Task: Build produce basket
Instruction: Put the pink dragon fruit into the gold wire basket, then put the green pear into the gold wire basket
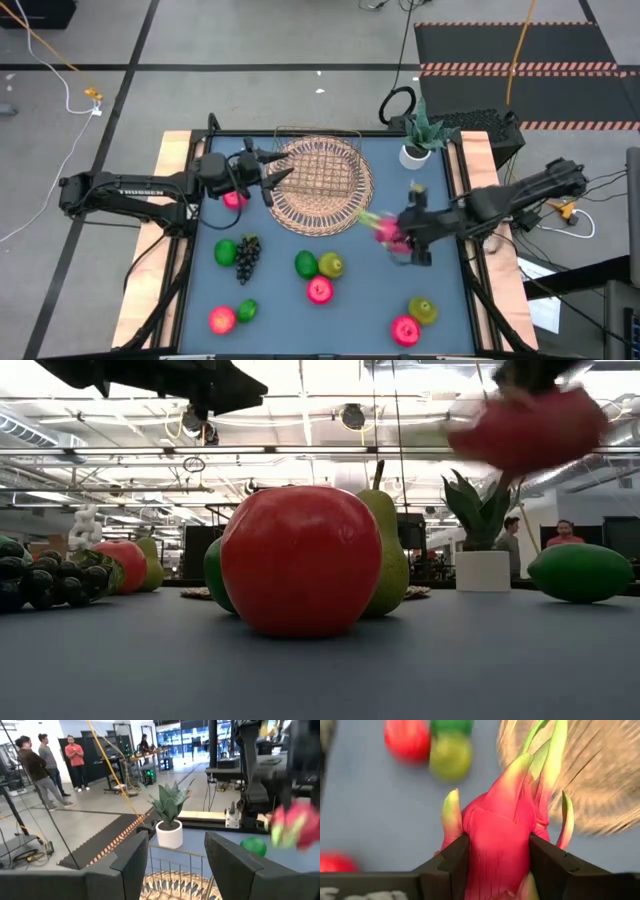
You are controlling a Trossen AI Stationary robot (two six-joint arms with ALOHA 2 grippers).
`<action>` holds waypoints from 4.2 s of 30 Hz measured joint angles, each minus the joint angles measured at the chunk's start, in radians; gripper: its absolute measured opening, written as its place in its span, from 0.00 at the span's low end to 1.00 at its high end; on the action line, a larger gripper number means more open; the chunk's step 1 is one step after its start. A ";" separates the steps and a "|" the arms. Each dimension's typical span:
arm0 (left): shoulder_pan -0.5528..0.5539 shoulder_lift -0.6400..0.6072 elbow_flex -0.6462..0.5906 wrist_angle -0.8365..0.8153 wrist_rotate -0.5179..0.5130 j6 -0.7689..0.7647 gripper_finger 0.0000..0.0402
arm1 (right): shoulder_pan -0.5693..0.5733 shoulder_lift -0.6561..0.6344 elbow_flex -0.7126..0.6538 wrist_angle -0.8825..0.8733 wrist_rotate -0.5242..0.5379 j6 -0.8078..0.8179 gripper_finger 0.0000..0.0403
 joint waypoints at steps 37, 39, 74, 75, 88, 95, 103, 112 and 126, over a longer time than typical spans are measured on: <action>-0.010 0.000 0.000 0.033 -0.003 0.010 0.50 | -0.237 0.110 0.138 0.140 0.010 -0.341 0.39; -0.010 0.000 0.000 0.037 -0.003 0.010 0.50 | -0.267 0.123 0.153 0.166 0.089 -0.404 0.39; 0.010 0.000 0.001 -0.125 -0.106 0.026 0.50 | -0.870 0.686 0.311 0.467 -0.454 -0.573 0.55; 0.010 0.000 0.001 -0.125 -0.106 0.025 0.50 | -0.870 0.686 0.305 0.465 -0.454 -0.575 0.58; 0.011 0.000 0.001 -0.128 -0.107 0.019 0.50 | -0.849 0.584 0.290 0.486 -0.449 -0.575 0.69; 0.011 0.000 0.001 -0.133 -0.111 0.036 0.50 | -0.785 0.427 0.256 0.518 -0.449 -0.484 0.67; 0.010 0.000 0.001 -0.141 -0.110 0.025 0.50 | -0.590 0.191 -0.071 0.743 -0.362 -0.378 0.65; 0.010 0.000 0.001 -0.141 -0.110 -0.022 0.50 | -0.443 -0.071 -0.329 0.797 -0.132 -0.303 0.64; 0.038 0.000 0.000 -0.219 -0.161 -0.057 0.50 | -0.431 -0.247 -0.482 0.798 -0.132 -0.193 0.64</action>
